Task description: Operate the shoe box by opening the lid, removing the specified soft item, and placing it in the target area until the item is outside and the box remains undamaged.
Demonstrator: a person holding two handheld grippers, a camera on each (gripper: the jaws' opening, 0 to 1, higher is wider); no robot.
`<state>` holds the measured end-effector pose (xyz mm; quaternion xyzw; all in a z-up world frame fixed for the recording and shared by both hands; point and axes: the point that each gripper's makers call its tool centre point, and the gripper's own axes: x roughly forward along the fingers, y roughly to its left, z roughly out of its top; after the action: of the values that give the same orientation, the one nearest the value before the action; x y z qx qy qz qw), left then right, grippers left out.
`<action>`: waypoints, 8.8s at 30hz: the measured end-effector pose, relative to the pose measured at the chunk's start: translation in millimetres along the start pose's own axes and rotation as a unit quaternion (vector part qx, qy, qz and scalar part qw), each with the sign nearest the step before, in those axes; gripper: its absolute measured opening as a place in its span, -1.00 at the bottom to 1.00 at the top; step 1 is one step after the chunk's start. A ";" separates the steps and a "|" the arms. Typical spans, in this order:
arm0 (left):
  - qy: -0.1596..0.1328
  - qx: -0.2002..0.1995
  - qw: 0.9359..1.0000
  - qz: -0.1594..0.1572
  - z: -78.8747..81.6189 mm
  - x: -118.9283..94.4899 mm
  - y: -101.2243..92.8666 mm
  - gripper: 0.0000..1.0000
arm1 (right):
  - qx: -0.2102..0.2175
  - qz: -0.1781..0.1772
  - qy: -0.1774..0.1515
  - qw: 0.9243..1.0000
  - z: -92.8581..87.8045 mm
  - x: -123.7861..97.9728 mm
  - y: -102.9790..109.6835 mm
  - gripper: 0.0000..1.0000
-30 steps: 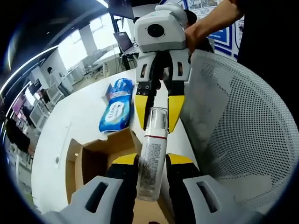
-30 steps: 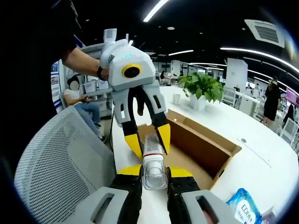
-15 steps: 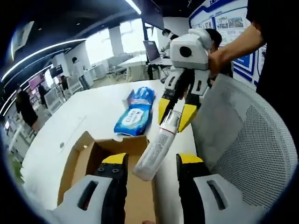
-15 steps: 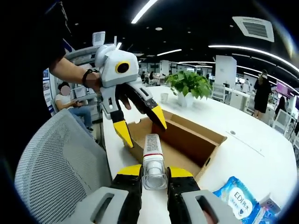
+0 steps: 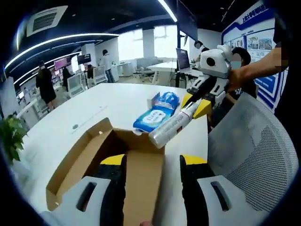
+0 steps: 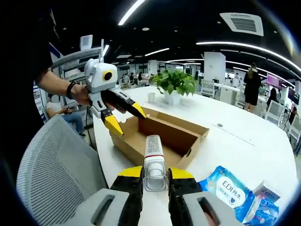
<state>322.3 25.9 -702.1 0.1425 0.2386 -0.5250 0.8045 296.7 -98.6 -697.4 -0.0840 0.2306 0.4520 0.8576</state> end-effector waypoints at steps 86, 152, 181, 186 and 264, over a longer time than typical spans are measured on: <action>-0.026 -0.192 0.958 0.210 -63.4 -63.5 29.1 -0.09 | -0.253 0.031 0.412 0.875 -26.3 -18.6 -263.3 -0.69; -0.024 -0.216 0.951 0.219 -73.3 -65.2 32.7 -0.10 | -0.277 0.065 0.514 0.809 -73.3 -23.7 -286.8 -0.67; -0.025 -0.217 0.951 0.219 -74.6 -66.2 34.1 -0.11 | -0.271 0.065 0.524 0.805 -72.8 -20.9 -290.3 -0.66; -0.025 -0.217 0.951 0.219 -75.0 -66.3 34.2 -0.11 | -0.271 0.064 0.524 0.805 -72.0 -20.4 -290.0 -0.66; -0.033 -0.222 0.950 0.216 -73.0 -65.1 34.0 -0.12 | -0.287 0.064 0.505 0.811 -57.4 -6.0 -286.9 -0.54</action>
<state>314.4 125.4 -729.8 -0.0090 0.2854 -0.2766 0.9176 509.0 -288.9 -763.5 -0.5279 0.4957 0.4453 0.5265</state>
